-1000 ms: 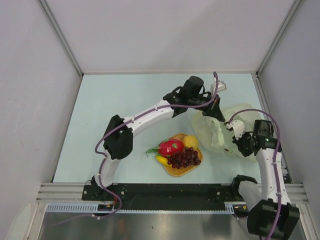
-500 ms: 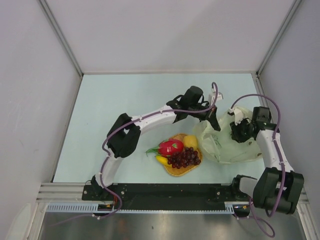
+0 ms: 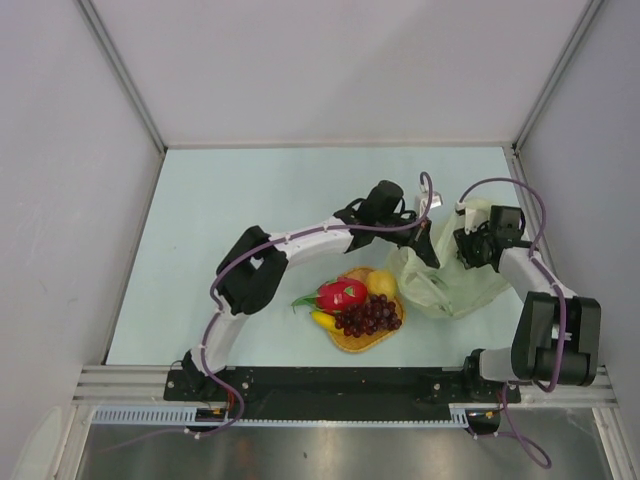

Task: Take the fake fruits out of the plastic bag
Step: Adjust the plastic bag at the center of the board.

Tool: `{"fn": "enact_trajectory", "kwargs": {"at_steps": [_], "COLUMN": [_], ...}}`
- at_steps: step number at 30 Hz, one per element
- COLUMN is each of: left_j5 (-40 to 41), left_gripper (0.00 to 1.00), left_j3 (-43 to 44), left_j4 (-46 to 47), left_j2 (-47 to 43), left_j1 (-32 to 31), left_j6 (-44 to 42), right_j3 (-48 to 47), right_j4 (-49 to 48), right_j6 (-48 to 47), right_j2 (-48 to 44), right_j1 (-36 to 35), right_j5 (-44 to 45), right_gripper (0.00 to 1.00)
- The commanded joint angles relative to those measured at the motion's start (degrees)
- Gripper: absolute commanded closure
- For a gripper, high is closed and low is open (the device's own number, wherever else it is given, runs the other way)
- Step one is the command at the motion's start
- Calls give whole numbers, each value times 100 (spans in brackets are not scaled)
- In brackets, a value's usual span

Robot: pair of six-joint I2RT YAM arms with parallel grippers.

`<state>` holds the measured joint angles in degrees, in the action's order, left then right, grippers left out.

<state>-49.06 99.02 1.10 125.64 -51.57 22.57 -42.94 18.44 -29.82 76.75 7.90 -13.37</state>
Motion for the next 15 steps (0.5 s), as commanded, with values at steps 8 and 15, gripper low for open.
{"fn": "enact_trajectory", "kwargs": {"at_steps": [8, 15], "left_j5": [-728, -684], "left_gripper": [100, 100], "left_j3": [-479, -674], "left_j4": [997, 1173], "left_j2": [145, 13], "left_j1": [-160, -257], "left_j6": [705, 723], "right_j3": [-109, -364], "right_j4": [-2010, -2082], "right_j6": [127, 20], "right_j2": [1332, 1791], "right_j1": [-104, -70], "right_j5": [212, 220], "right_gripper": [49, 100]}}
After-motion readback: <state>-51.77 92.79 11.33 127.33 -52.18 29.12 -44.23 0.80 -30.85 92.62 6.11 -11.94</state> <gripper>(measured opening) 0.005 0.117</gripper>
